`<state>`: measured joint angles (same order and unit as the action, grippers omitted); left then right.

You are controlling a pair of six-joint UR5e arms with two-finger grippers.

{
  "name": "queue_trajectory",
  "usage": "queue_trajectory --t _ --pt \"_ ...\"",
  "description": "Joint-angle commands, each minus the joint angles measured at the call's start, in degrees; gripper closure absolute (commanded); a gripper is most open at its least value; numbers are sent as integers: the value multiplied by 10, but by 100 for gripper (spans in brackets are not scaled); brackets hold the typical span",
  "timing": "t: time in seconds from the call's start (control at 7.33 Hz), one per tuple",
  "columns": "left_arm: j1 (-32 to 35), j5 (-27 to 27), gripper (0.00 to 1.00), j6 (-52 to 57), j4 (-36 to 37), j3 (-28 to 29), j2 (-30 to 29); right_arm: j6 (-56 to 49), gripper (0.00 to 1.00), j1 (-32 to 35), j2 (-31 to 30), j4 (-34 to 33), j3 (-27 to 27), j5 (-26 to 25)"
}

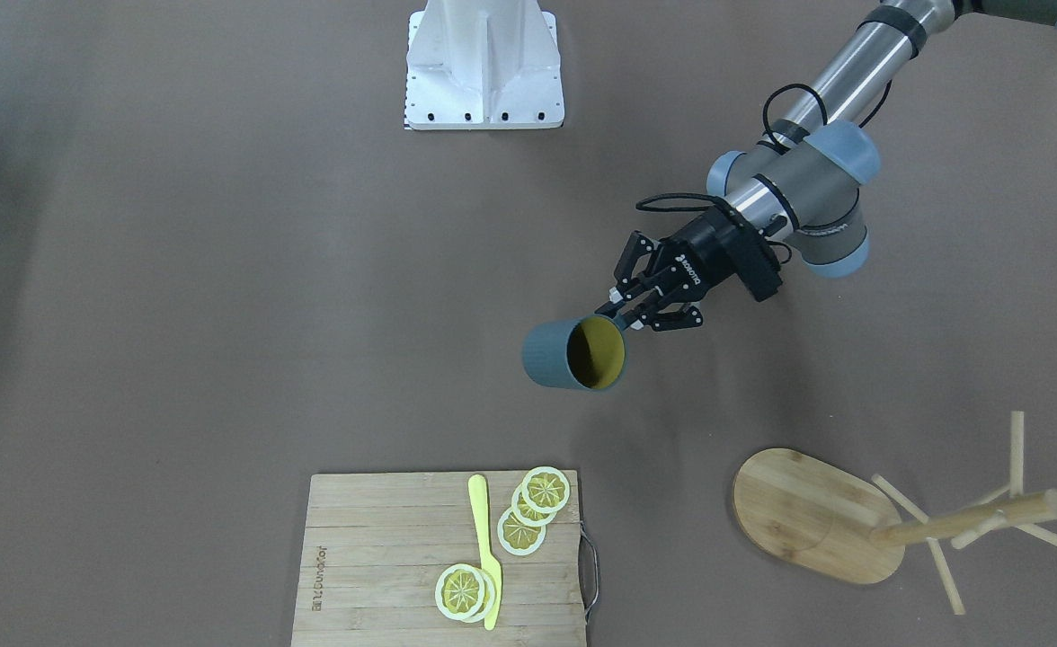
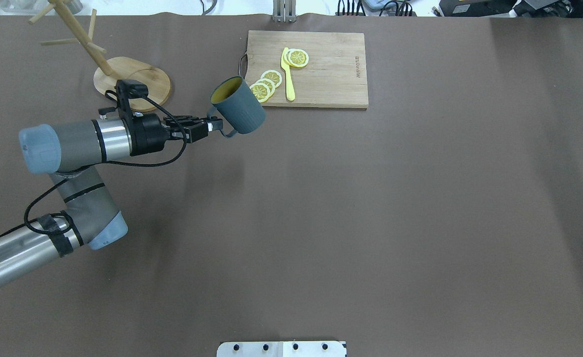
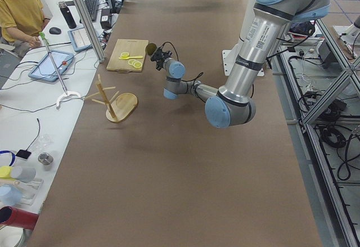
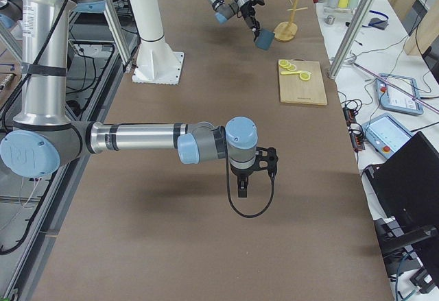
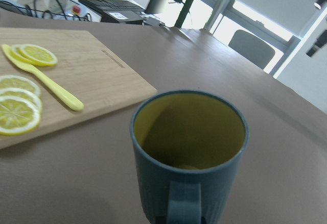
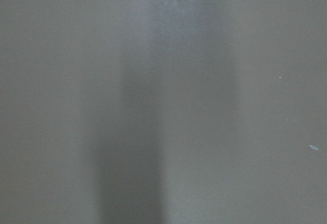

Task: Hang cup on storage rack
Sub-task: 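Lift the blue mug with the left gripper toward the wooden stand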

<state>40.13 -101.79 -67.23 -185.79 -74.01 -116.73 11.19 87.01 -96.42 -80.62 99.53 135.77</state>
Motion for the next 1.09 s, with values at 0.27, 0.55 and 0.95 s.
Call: queue_trajectory --t 0.27,0.55,0.95 --pt "86 -34 100 -257 -3 -23 18 -2 0 -1 1 19 1 1" --pt "138 -60 100 -431 -2 -22 15 -3 0 -1 -8 37 1 5" --pt "163 -1 100 -598 -1 -15 13 -3 0 -2 -12 57 2 18"
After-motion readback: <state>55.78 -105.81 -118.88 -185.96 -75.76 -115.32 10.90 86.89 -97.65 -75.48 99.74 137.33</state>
